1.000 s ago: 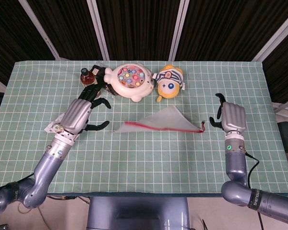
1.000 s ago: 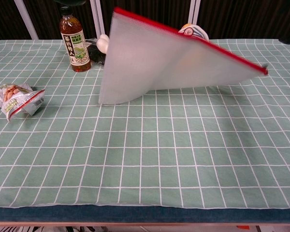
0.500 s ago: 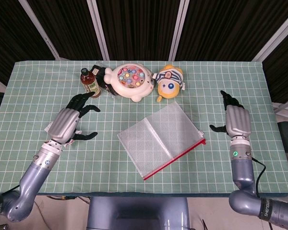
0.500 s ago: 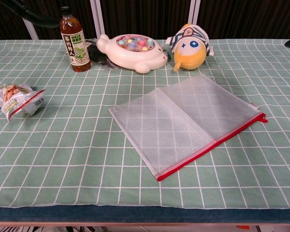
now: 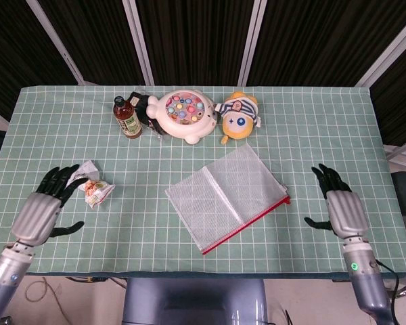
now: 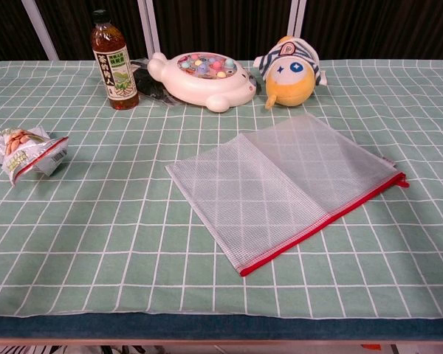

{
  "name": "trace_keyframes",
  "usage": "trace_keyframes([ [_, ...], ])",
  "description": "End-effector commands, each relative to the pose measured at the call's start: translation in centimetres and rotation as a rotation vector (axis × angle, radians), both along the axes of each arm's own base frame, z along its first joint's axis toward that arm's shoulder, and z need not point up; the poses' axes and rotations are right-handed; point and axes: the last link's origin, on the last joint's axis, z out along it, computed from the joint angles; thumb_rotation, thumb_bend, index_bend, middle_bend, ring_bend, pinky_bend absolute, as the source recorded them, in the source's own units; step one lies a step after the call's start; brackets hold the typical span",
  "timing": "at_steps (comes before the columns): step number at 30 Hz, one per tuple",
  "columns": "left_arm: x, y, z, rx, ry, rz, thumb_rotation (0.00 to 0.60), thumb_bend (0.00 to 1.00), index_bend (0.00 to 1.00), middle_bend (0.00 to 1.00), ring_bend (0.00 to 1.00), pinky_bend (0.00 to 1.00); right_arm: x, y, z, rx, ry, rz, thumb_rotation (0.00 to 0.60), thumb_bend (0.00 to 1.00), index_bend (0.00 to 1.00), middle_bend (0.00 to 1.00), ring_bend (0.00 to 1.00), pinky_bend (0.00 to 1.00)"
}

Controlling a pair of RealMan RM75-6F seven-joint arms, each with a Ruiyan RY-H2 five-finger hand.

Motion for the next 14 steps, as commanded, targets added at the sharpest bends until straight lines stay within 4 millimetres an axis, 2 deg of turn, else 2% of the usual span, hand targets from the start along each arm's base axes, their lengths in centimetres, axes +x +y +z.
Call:
trace_keyframes([
  [1,-3.7,-2.9,0.8,0.044,0.057,0.066,0.6,0.08,0.08,0.0,0.0,0.0,-4.1,4.1,1.3,-0.001,0.05,-0.015,0.6,0.04,0.0,0.0,0.0,0.23],
  [5,-6.6,-4.7,1.3,0.092,0.081,0.135,0.6,0.07,0.04,0.0,0.0,0.0,-6.8,5.6,2.1,-0.052,0.094,-0.022,0.6,0.04,0.0,0.0,0.0,0.22],
  [9,-8.5,-5.8,1.7,0.134,0.084,0.185,0.6,0.07,0.03,0.0,0.0,0.0,-7.8,5.7,2.7,-0.113,0.073,-0.02,0.6,0.05,0.0,0.0,0.0,0.22],
  [14,-8.8,-5.8,1.8,0.178,0.065,0.204,0.6,0.07,0.02,0.0,0.0,0.0,-8.4,5.7,2.8,-0.182,0.101,-0.061,0.6,0.05,0.0,0.0,0.0,0.22],
])
